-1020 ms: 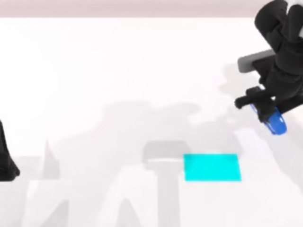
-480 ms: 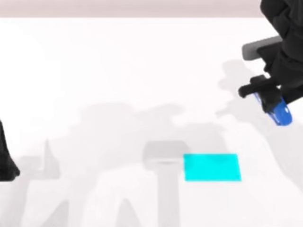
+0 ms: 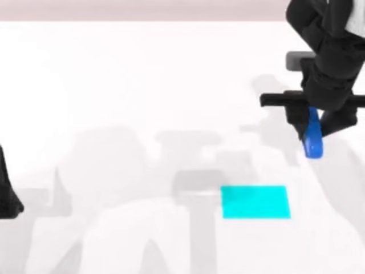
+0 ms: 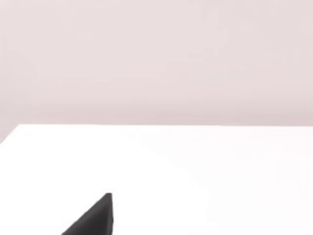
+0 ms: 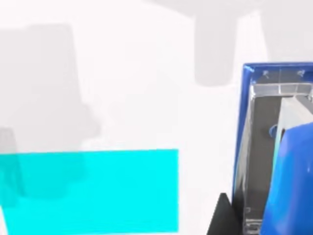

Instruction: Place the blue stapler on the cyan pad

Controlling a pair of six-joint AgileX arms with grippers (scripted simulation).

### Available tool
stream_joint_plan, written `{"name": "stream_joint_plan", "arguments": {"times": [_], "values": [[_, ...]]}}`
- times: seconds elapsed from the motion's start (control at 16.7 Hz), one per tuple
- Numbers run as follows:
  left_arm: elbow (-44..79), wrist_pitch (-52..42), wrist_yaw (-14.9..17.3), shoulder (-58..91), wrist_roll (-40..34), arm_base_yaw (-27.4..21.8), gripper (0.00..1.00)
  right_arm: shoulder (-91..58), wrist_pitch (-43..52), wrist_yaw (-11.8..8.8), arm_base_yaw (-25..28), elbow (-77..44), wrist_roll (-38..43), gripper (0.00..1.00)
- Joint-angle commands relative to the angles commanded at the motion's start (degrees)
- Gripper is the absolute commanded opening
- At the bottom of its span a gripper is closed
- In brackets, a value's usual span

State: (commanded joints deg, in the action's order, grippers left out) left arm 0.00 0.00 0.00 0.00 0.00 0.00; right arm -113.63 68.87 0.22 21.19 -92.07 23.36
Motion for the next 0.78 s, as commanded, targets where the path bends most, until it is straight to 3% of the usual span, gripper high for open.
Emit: {"name": "stream_joint_plan", "arguments": {"times": [0.54,0.78], "values": [[0.0,0.0,0.0,0.0,0.0,0.0,1.00,0.0,1.4,0.2,8.9,2.5,62.7,0.00],[0.0,0.0,0.0,0.0,0.0,0.0,1.00,1.5,0.9,0.4,12.5,4.0,86.2,0.00]]}}
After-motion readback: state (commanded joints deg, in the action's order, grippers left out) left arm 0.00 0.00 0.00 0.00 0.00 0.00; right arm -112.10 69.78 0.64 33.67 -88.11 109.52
